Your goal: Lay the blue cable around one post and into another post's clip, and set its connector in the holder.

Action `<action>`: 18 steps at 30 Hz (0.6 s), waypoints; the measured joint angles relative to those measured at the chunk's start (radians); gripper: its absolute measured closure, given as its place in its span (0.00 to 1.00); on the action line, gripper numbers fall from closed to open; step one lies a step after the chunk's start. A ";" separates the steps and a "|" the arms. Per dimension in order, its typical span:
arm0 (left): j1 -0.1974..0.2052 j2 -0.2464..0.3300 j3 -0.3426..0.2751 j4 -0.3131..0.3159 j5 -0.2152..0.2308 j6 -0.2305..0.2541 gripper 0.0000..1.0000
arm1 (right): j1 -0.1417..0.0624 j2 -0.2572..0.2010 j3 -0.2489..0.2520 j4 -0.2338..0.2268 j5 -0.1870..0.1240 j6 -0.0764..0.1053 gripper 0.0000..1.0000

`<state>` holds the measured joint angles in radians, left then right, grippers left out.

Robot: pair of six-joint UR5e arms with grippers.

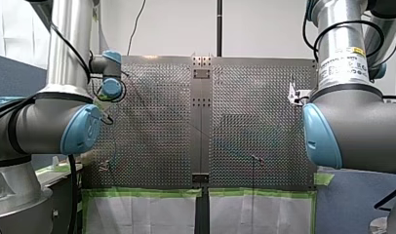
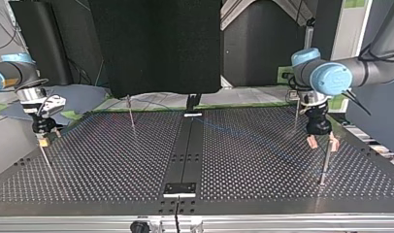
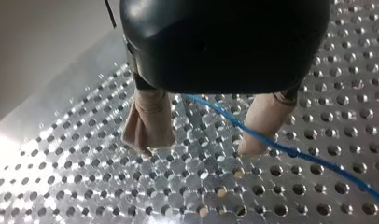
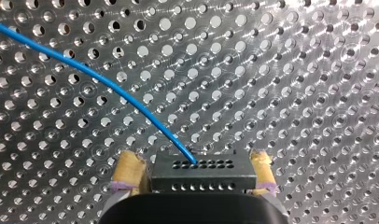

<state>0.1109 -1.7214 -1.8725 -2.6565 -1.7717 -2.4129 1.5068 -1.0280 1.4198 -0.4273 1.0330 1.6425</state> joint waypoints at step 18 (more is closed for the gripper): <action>-0.013 0.048 -0.054 -0.072 -0.001 0.032 0.02 | 0.000 0.000 0.000 0.000 0.000 0.000 0.00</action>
<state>0.0981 -1.6730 -1.9266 -2.7286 -1.7728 -2.3804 1.5067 -1.0279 1.4199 -0.4273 1.0329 1.6425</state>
